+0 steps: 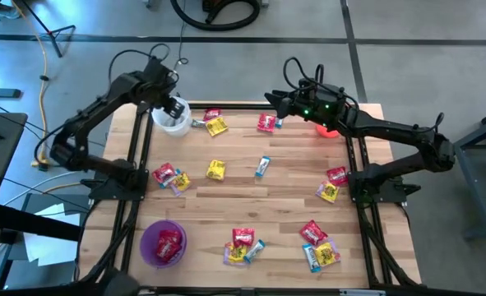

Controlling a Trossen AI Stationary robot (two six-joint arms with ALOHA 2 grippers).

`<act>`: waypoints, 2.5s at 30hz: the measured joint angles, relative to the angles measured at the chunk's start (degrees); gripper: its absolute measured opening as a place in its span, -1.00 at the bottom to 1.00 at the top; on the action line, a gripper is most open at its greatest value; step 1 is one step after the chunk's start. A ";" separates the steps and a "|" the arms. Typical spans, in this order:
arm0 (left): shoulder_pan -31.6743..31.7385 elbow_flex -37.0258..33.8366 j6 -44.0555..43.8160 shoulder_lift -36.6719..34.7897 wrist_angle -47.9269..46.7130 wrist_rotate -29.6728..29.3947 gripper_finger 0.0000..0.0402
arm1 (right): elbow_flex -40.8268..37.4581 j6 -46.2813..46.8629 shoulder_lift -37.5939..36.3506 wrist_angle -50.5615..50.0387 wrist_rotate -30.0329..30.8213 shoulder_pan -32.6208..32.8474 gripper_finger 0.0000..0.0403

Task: Sort candy
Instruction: Put the red candy into the purple bucket

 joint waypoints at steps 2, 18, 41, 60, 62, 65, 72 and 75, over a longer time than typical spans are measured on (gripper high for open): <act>-2.01 0.00 -0.45 -3.18 -0.02 0.54 -0.43 | 0.00 -0.02 0.00 -0.36 -0.02 0.00 0.26; -35.03 -3.88 -20.42 -14.39 -14.47 7.25 -0.72 | 0.00 -3.52 0.04 -3.04 0.00 -0.04 0.26; -35.29 -28.91 -25.00 -0.84 -7.69 5.58 -0.16 | 0.00 -4.52 0.04 -3.13 -1.49 -0.04 0.26; -31.56 -30.00 -24.61 7.97 -4.61 3.69 -0.94 | 0.00 -4.84 0.04 -3.08 -1.49 -0.02 0.26; -31.84 -28.78 -24.53 6.88 -4.58 4.27 -0.96 | 0.00 -5.01 0.04 -3.09 -1.49 -0.02 0.26; -31.84 -25.58 -24.50 4.50 -5.96 6.01 -0.95 | 0.00 -5.26 0.04 -3.08 -1.49 -0.02 0.26; -37.01 -13.87 -23.75 -4.35 -15.21 13.55 -0.99 | 0.00 -7.52 0.04 -3.08 -1.49 -0.04 0.26; -42.65 -8.77 -27.96 -8.31 -19.89 16.03 -1.00 | 0.00 -8.58 0.04 -3.08 -1.49 -0.04 0.26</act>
